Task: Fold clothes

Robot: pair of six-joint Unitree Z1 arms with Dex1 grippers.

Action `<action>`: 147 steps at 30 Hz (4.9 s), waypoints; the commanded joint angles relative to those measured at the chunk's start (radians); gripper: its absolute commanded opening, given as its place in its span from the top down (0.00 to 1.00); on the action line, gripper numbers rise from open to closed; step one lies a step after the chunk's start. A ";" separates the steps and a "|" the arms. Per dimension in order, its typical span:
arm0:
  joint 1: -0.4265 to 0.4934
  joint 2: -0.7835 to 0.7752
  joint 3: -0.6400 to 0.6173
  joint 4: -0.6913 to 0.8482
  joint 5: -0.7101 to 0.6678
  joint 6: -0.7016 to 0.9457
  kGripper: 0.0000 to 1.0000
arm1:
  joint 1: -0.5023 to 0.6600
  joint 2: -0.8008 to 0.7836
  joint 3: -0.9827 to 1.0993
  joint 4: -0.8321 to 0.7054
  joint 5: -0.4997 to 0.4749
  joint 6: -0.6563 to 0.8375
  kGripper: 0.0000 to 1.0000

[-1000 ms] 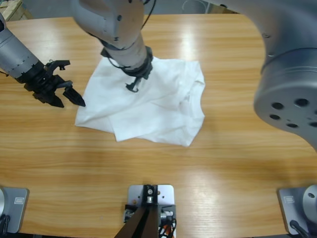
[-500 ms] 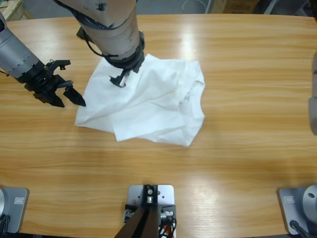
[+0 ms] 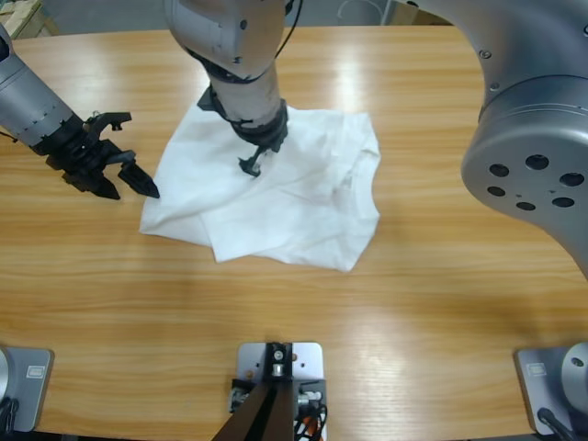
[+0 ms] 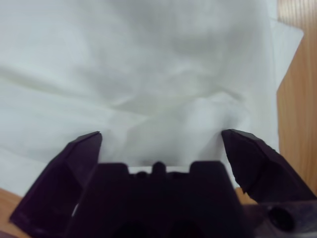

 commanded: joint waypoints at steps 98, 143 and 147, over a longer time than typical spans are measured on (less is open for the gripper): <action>-0.013 0.023 0.032 -0.024 -0.019 0.016 0.01 | 0.049 -0.172 0.033 0.101 0.211 0.064 0.00; -0.048 -0.003 0.060 -0.046 -0.021 0.022 0.01 | -0.096 -0.407 0.701 -0.870 0.021 -0.142 0.00; -0.048 0.003 0.059 -0.046 -0.021 0.022 0.01 | -0.104 -0.356 0.737 -0.872 0.047 -0.142 0.00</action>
